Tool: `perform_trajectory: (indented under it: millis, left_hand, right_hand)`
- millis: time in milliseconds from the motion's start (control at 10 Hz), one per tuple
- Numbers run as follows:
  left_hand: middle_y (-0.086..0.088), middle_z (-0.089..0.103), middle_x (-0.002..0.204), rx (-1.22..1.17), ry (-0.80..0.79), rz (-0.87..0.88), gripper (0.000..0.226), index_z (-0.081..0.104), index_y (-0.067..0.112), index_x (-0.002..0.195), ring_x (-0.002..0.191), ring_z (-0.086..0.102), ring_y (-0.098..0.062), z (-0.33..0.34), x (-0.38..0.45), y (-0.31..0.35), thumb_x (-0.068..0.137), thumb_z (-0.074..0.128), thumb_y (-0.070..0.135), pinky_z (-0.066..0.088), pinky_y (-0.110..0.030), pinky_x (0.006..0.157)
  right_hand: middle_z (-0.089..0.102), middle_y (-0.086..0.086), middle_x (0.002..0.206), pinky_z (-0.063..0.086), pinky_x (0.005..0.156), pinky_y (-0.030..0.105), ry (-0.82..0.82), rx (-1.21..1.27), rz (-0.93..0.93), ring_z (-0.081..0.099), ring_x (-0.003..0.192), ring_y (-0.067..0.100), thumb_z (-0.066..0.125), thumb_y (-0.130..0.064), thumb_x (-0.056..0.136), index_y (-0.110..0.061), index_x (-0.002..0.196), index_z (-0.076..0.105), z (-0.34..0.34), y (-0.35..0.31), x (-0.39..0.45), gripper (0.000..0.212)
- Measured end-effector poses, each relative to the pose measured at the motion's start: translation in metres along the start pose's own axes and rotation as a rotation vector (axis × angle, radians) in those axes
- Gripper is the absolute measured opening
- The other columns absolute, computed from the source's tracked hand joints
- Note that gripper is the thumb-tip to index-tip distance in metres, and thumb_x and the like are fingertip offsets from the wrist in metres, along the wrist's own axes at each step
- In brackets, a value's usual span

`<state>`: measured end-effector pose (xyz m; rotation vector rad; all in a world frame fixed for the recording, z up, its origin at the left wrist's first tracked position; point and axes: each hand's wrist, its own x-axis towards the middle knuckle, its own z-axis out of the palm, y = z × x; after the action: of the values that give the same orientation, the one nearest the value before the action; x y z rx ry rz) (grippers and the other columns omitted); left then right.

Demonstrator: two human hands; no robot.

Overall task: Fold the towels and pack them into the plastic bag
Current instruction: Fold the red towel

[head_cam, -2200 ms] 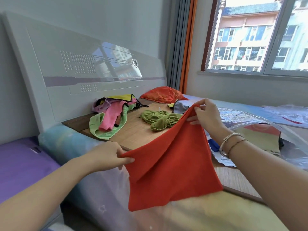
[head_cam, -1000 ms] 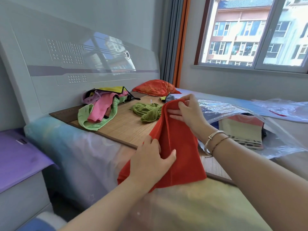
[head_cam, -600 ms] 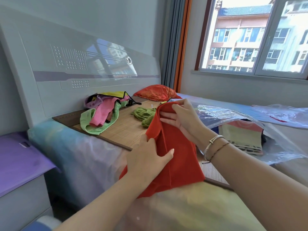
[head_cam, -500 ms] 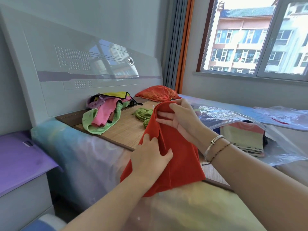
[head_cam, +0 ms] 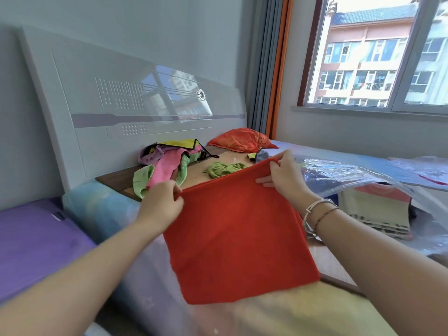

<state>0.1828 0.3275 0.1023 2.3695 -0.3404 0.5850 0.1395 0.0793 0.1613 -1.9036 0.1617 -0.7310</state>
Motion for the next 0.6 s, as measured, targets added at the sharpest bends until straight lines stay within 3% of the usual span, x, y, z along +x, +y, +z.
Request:
perform_trajectory:
  millis: [100,200,300,400,500,600]
  left_hand:
    - [-0.003,0.061,0.090,-0.031,-0.057,0.067,0.014,0.060,0.012,0.097,0.089,0.059,-0.024,-0.010,0.052,-0.005,0.086,0.063,0.004,0.044,-0.028,0.075]
    - [0.004,0.052,0.084,-0.076,-0.269,0.069,0.029,0.050,0.016,0.106,0.081,0.053,-0.016,-0.012,0.095,-0.013,0.085,0.068,0.006,0.038,-0.015,0.062]
    - [0.004,0.059,0.085,0.168,-0.493,0.087,0.025,0.064,0.013,0.107,0.078,0.055,-0.011,-0.003,0.117,-0.028,0.083,0.070,0.008,0.043,-0.019,0.066]
    - [-0.004,0.065,0.088,0.310,-0.391,0.191,0.017,0.071,0.009,0.095,0.086,0.061,-0.022,0.019,0.121,-0.038,0.081,0.062,0.005,0.045,-0.028,0.074]
    - [0.007,0.057,0.072,0.151,-0.147,0.322,0.013,0.058,0.021,0.071,0.070,0.053,-0.014,0.022,0.097,-0.030,0.076,0.066,0.011,0.038,-0.027,0.066]
    - [0.013,0.052,0.059,-0.092,-0.476,0.336,0.022,0.054,0.024,0.064,0.057,0.046,-0.006,0.011,0.053,-0.025,0.072,0.067,0.008,0.036,-0.018,0.058]
  right_hand:
    - [0.059,0.023,0.113,0.060,0.059,0.038,-0.032,-0.015,0.139,0.070,0.069,0.026,0.034,-0.004,0.098,-0.003,0.125,0.035,0.010,0.006,0.038,0.027]
    - [0.064,0.022,0.111,0.057,0.054,0.032,-0.062,-0.036,0.217,0.069,0.074,0.027,0.043,-0.003,0.095,0.002,0.131,0.044,0.018,0.017,0.078,0.036]
    - [0.062,0.025,0.116,0.057,0.062,0.036,-0.142,-0.043,0.226,0.067,0.074,0.027,0.044,-0.003,0.095,-0.001,0.122,0.050,0.031,0.036,0.102,0.028]
    - [0.056,0.020,0.123,0.051,0.065,0.034,-0.145,0.010,0.248,0.068,0.062,0.022,0.034,-0.004,0.095,-0.016,0.094,0.044,0.040,0.054,0.102,0.016]
    - [0.060,0.014,0.105,0.048,0.056,0.023,-0.045,-0.057,0.133,0.067,0.064,0.016,0.035,-0.013,0.095,-0.018,0.083,0.040,0.027,0.061,0.080,0.014]
    - [0.053,0.011,0.073,0.042,0.043,0.011,-0.063,-0.139,-0.011,0.058,0.049,0.006,0.040,-0.010,0.093,-0.005,0.076,0.048,-0.002,0.053,0.045,0.020]
